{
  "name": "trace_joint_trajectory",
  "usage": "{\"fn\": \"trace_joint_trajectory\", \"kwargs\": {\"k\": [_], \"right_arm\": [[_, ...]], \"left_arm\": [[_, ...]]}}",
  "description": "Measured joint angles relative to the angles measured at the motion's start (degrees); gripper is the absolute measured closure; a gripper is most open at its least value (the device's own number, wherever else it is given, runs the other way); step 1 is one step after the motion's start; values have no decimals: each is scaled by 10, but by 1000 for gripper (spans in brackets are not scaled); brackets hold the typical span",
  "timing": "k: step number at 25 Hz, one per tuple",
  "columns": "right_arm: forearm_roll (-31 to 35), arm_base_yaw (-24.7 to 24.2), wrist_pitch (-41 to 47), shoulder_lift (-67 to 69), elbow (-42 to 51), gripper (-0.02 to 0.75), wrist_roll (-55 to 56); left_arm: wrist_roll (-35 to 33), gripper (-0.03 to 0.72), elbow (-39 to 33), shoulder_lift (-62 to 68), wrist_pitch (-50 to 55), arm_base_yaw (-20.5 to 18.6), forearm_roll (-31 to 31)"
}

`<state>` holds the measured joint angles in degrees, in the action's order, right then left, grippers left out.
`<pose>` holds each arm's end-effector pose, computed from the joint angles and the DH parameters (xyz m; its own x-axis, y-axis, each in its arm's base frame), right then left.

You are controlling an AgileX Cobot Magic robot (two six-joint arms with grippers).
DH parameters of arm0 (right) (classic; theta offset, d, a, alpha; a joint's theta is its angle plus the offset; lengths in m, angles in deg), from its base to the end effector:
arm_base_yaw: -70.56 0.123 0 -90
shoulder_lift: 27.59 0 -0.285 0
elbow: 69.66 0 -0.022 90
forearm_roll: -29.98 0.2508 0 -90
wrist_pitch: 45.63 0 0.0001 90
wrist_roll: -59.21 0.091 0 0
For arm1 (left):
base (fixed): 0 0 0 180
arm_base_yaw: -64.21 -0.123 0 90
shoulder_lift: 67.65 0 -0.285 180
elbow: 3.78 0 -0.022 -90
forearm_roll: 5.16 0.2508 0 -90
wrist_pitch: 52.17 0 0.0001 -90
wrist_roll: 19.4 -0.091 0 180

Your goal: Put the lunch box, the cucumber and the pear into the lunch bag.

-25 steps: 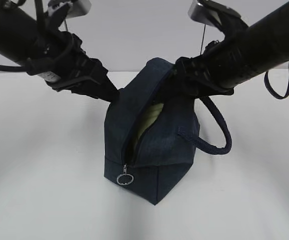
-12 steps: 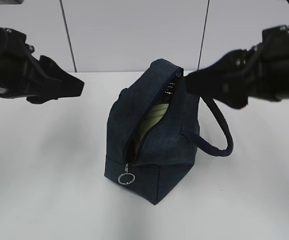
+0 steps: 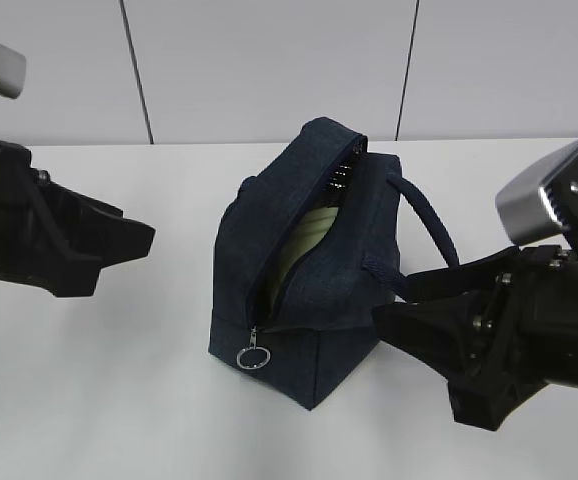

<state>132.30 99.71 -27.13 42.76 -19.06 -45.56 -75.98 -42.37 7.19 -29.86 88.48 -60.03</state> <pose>0.1676 0.1259 0.2422 -0.3723 -0.2419 -0.8960 -0.7167 0.6884 0.1120 0.2013 -0.1219 0.2668 -0.5025 0.2963 -0.8122 0.6527 0.7461 -0.1316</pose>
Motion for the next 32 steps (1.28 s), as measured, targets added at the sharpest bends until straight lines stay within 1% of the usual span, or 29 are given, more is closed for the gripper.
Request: {"fn": "trace_joint_trajectory", "kwargs": {"k": [3,6,19,21,23,25,27,28,29,30,32], "right_arm": [[2,0,7,0,0,401,-4],[2,0,9,0,0,407,-4],[3,0,84,0,0,416,-5],[-8,0,93,0,0,417,-5],[-82,0,101,0,-6,418,22],[-224,1,94,0,-22,419,137],[-384,9,51,0,-38,419,326],[-466,21,22,0,-40,419,407],[-529,39,-13,0,-40,419,491],[-563,57,-43,0,-37,419,549],[-601,109,-102,1,-23,419,608]], "left_arm": [[-1,416,-2,0,1,0,-4],[-1,418,-2,0,2,0,-12],[-1,418,-2,0,2,0,-21],[-1,418,-2,0,2,0,-21],[-1,418,-2,0,2,0,-21],[-1,418,-2,0,2,0,-21],[-1,418,-2,0,2,0,-21],[-1,418,-2,0,2,0,-21],[-1,418,-2,0,2,0,-21],[-1,418,-2,0,2,0,-21],[-1,418,-2,0,2,0,-21]]}}
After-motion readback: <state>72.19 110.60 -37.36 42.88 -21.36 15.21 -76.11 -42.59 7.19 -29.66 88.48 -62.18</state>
